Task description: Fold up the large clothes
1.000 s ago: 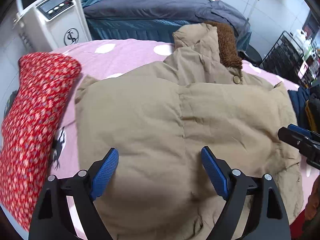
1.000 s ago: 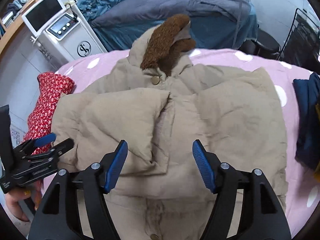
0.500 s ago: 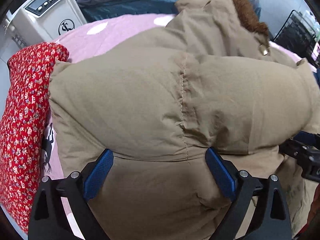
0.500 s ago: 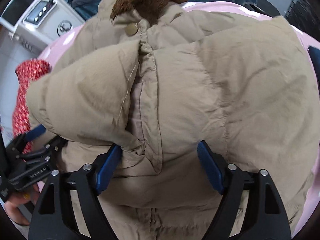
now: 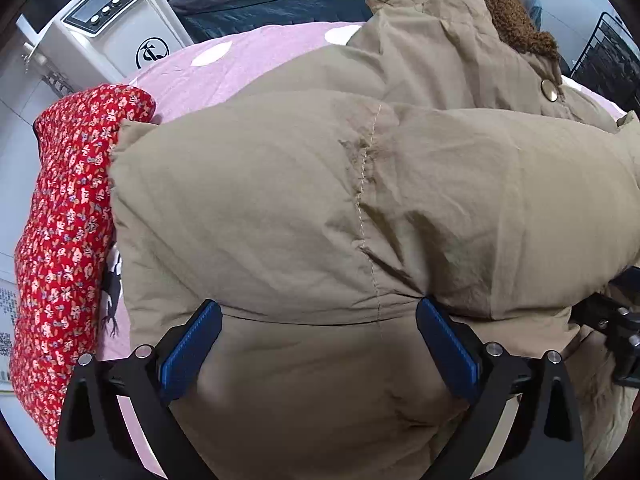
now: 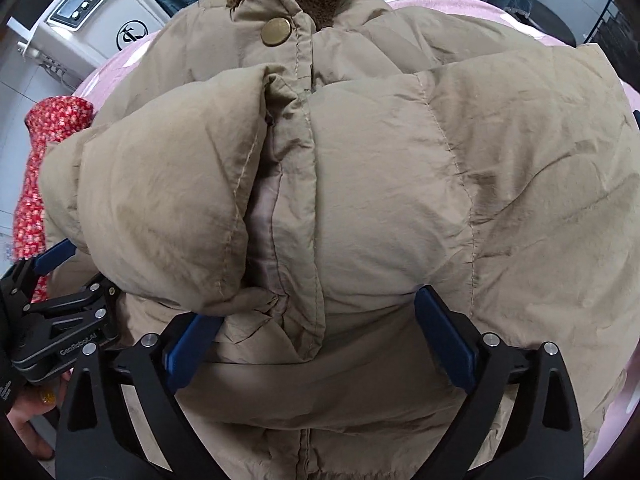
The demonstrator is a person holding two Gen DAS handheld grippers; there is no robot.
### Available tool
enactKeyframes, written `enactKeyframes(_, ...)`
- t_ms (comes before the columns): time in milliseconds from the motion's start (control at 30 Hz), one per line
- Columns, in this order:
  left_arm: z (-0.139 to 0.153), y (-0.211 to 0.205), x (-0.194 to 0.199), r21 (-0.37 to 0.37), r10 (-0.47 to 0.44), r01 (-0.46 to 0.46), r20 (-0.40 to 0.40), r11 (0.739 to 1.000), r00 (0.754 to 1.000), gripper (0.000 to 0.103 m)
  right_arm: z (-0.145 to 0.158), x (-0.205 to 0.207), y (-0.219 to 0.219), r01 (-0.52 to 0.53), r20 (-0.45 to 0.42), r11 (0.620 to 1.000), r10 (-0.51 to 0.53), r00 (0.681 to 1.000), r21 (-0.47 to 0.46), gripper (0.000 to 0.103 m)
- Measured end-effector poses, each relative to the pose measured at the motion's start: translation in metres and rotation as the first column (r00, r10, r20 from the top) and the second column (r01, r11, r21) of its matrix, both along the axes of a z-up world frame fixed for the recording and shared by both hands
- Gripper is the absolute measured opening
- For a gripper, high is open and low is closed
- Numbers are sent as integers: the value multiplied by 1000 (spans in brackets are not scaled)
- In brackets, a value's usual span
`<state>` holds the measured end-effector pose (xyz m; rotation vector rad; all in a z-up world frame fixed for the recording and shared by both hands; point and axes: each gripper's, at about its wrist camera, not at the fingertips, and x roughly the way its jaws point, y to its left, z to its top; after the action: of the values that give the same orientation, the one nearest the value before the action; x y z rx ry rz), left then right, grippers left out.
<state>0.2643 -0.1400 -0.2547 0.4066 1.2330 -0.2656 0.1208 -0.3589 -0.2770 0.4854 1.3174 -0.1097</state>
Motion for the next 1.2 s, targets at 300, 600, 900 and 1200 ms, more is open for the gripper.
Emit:
enactKeyframes(300,50,11,-13,-74,17,-18,-8,997,1000,96,38,-46,-23,27,54,998,-24,998,-51,95)
enactKeyframes(600,88,-30,-6,-73,-127,131,63,989,990,96,49,-70,-60,30,-21,994,-33,999,-107,95)
enactKeyframes(900,98,-114,42,-36,-256,263,131,964,958,96,51,-73,-68,27,-33,992,-31,999,-120,95)
enactKeyframes(1200,96,-234,120,59,-372,367,160,928,914,96,43,-77,-74,26,-44,993,-31,999,-118,95)
